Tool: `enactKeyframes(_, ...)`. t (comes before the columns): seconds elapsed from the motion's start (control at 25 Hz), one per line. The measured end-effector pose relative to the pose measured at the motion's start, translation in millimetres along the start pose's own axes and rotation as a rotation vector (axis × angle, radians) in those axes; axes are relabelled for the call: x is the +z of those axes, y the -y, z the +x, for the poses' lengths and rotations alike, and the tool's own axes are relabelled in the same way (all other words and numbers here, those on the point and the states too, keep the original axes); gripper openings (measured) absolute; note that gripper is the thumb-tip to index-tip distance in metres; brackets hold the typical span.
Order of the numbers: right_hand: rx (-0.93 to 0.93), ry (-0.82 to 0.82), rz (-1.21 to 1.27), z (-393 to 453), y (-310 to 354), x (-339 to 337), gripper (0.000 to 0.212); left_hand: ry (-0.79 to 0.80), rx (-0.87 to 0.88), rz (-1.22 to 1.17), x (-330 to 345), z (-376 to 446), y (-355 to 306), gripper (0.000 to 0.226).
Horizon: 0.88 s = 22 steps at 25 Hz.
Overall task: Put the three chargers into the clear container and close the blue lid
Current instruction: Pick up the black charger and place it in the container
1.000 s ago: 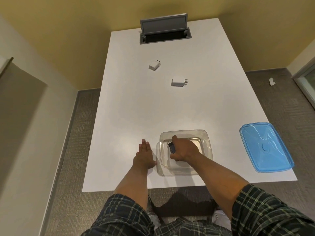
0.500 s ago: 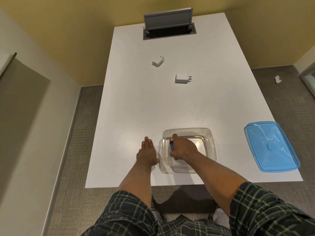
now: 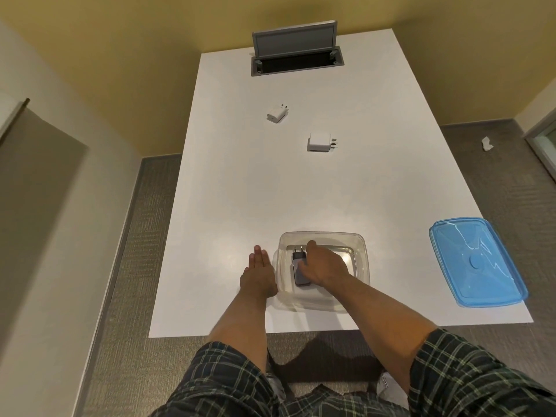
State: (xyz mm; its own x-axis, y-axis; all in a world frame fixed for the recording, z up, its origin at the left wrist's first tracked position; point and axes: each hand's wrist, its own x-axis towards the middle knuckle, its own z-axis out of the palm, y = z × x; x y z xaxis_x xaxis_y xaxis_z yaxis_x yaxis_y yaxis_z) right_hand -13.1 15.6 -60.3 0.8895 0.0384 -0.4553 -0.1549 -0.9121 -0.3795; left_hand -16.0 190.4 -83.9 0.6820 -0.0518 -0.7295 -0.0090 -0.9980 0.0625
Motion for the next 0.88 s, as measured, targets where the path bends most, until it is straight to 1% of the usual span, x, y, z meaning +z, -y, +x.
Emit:
enactKeyframes(0.08, 0.023, 0.008, -0.016, -1.6, 0.0, -1.4, 0.019, -0.001, 0.001, 0.001, 0.0, -0.4, 0.2, 0.086)
enactKeyframes(0.2, 0.032, 0.055, -0.029, -3.3, -1.6, -2.1, 0.008, 0.004, 0.004, -0.003, -0.4, -1.3, 0.5, 0.087)
enactKeyframes(0.4, 0.05, 0.116, -0.062, 0.2, -2.6, -1.9, 0.01, 0.015, -0.005, -0.004, -1.2, -1.2, 0.3, 0.086)
enactKeyframes(0.52, 0.017, 0.113, -0.09, 3.4, -6.8, -1.1, 0.008, 0.039, -0.023, -0.029, -4.8, 0.2, -1.5, 0.092)
enactKeyframes(0.6, -0.006, 0.099, -0.093, 4.8, -10.0, 0.2, 0.011, 0.052, -0.041, -0.037, -7.2, 1.7, -3.6, 0.1)
enactKeyframes(0.76, -0.049, 0.074, -0.126, 6.3, -15.1, 0.9, 0.027, 0.049, -0.071, -0.02, -6.1, 3.4, -8.8, 0.123)
enactKeyframes(0.88, -0.057, 0.067, -0.145, 7.0, -18.0, 0.1, 0.031, 0.012, -0.09, -0.026, -3.3, 3.0, -11.6, 0.128)
